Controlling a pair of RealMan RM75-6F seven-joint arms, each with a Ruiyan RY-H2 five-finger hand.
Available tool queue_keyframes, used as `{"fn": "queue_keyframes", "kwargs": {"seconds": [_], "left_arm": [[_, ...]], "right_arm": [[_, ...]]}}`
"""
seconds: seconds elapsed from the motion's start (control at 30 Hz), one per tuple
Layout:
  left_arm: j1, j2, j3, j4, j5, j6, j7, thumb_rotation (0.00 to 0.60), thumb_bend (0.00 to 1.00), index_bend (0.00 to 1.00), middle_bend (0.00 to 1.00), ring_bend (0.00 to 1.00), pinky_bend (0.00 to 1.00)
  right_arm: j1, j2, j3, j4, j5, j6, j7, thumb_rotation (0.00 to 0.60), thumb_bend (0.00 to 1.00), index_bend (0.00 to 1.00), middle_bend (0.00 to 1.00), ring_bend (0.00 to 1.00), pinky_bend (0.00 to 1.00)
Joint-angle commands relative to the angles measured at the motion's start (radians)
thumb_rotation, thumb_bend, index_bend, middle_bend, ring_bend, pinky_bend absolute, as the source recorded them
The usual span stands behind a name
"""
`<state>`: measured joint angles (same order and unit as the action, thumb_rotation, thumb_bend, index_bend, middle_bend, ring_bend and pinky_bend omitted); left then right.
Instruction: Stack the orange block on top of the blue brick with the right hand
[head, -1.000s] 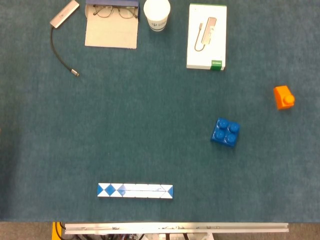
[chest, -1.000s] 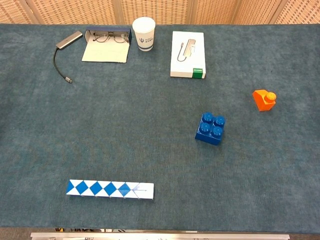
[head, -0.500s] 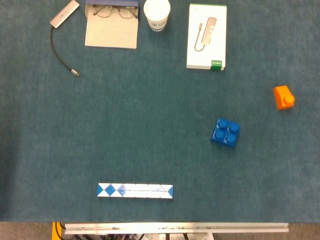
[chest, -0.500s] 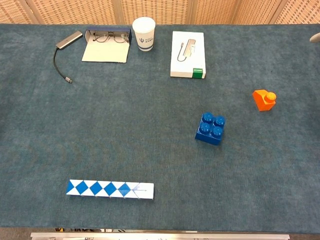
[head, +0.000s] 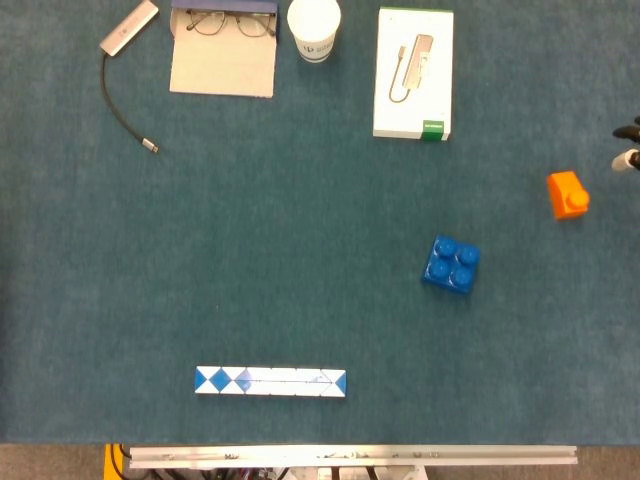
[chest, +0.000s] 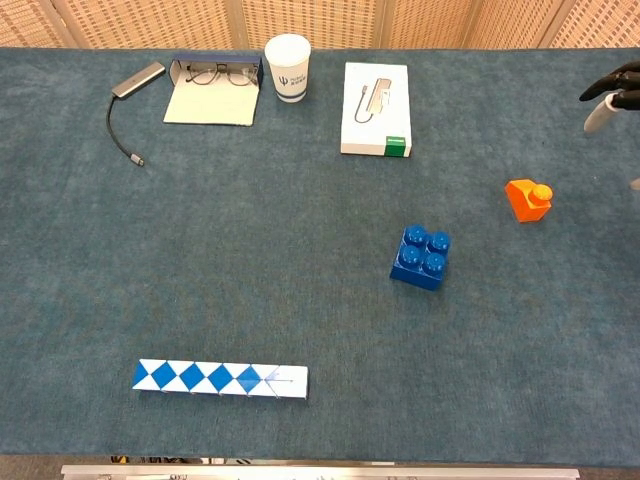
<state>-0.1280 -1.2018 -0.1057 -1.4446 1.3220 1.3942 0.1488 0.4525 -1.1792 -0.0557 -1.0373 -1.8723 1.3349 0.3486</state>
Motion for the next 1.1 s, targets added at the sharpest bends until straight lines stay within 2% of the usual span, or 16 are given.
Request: {"fn": "queue_keyframes", "kwargs": {"seconds": [0.03, 0.27, 0.57, 0.83, 1.1], "left_arm": [[-0.005, -0.009, -0.009, 0.019, -0.018, -0.01, -0.001, 0.6, 0.21, 0.37, 0.38, 0.33, 0.48], [-0.012, -0.025, -0.022, 0.054, -0.049, -0.026, -0.001, 0.6, 0.21, 0.37, 0.38, 0.33, 0.48], [-0.018, -0.034, -0.03, 0.08, -0.079, -0.05, -0.007, 0.6, 0.21, 0.37, 0.38, 0.33, 0.48], [-0.022, -0.04, -0.035, 0.098, -0.097, -0.066, -0.014, 0.6, 0.21, 0.37, 0.38, 0.33, 0.48], [-0.024, -0.041, -0.039, 0.107, -0.113, -0.079, -0.019, 0.6, 0.21, 0.37, 0.38, 0.33, 0.48]], "right_arm": [[0.025, -0.002, -0.016, 0.036, -0.028, 0.012, 0.01, 0.6, 0.02, 0.37, 0.2, 0.14, 0.24], [0.076, -0.025, -0.051, 0.143, -0.086, 0.008, -0.026, 0.6, 0.03, 0.37, 0.19, 0.13, 0.24], [0.102, -0.101, -0.077, 0.322, -0.087, 0.003, -0.031, 0.6, 0.04, 0.37, 0.19, 0.12, 0.24], [0.118, -0.184, -0.102, 0.465, -0.082, 0.006, 0.012, 0.6, 0.04, 0.37, 0.18, 0.11, 0.24], [0.124, -0.281, -0.129, 0.61, -0.082, 0.061, 0.11, 0.6, 0.04, 0.37, 0.17, 0.11, 0.24]]}}
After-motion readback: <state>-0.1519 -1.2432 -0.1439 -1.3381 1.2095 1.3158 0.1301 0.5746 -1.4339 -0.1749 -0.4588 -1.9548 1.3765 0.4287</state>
